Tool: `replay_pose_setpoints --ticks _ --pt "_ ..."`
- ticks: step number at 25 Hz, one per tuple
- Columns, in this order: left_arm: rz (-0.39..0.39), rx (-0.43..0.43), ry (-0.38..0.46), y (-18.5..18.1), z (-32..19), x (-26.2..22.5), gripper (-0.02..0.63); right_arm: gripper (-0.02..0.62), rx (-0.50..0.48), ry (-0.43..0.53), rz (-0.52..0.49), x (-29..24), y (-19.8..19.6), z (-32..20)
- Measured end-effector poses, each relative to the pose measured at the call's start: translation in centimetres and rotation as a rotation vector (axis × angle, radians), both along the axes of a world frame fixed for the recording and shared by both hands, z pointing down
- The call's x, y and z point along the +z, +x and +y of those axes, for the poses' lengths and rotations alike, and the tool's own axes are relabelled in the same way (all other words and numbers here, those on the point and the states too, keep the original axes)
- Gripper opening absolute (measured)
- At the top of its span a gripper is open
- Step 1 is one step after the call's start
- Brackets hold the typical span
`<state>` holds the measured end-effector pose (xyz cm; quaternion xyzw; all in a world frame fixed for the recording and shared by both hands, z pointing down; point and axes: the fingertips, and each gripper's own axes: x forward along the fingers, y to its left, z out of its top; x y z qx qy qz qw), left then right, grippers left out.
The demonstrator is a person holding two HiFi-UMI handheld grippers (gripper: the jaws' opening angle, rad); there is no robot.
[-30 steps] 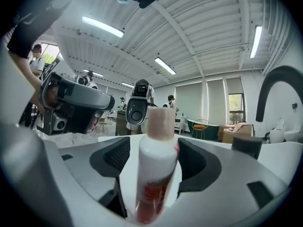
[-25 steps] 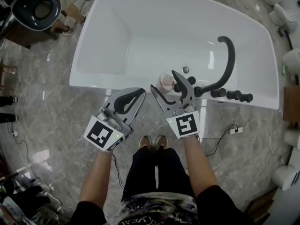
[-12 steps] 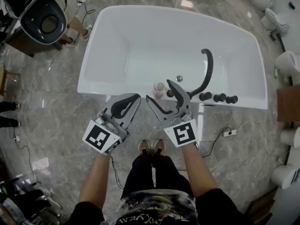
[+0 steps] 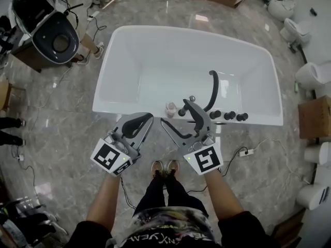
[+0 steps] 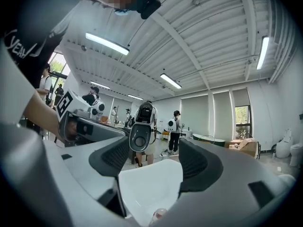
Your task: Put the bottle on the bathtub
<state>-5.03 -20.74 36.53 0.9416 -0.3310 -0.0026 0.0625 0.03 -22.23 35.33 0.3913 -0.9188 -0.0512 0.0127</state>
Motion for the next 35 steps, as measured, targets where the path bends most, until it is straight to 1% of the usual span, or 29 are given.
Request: replay_pose_setpoints --ticks 4,8,14,18,22,27,30,32,35 --pt "0.009 0.021 0.004 0.4 1.4 -3.4 0.023 0.316 -0.011 0.021 0.014 -4.0 0.4 1.6" --pt "0.007 0.048 0.02 0.6 3.0 -6.8 0.023 0.318 -0.017 0.048 0.006 -8.3 0.8 3.3" --pt "-0.011 0.079 0.054 1.1 5.0 -10.2 0.023 0.318 -0.017 0.049 0.017 -11.9 1.7 5.5" --pt "-0.01 0.098 0.066 1.2 6.1 -11.6 0.023 0.318 -0.017 0.036 0.046 -12.8 1.9 6.9" --pt "-0.021 0.111 0.072 1.1 6.5 -12.4 0.023 0.318 -0.02 0.03 0.054 -13.2 2.1 7.8" --pt "-0.031 0.128 0.094 -0.3 7.5 -13.3 0.023 0.318 -0.013 0.03 0.061 -13.3 0.6 9.2" --pt "-0.026 0.139 0.099 -0.4 7.4 -14.4 0.023 0.316 -0.017 0.03 0.07 -13.8 0.2 9.1" --pt "-0.012 0.143 0.093 -0.3 7.2 -15.0 0.023 0.306 -0.019 0.025 0.085 -13.9 0.2 8.8" --pt "-0.002 0.149 0.09 1.0 6.3 -15.7 0.023 0.268 -0.013 0.021 0.087 -14.2 1.2 7.9"
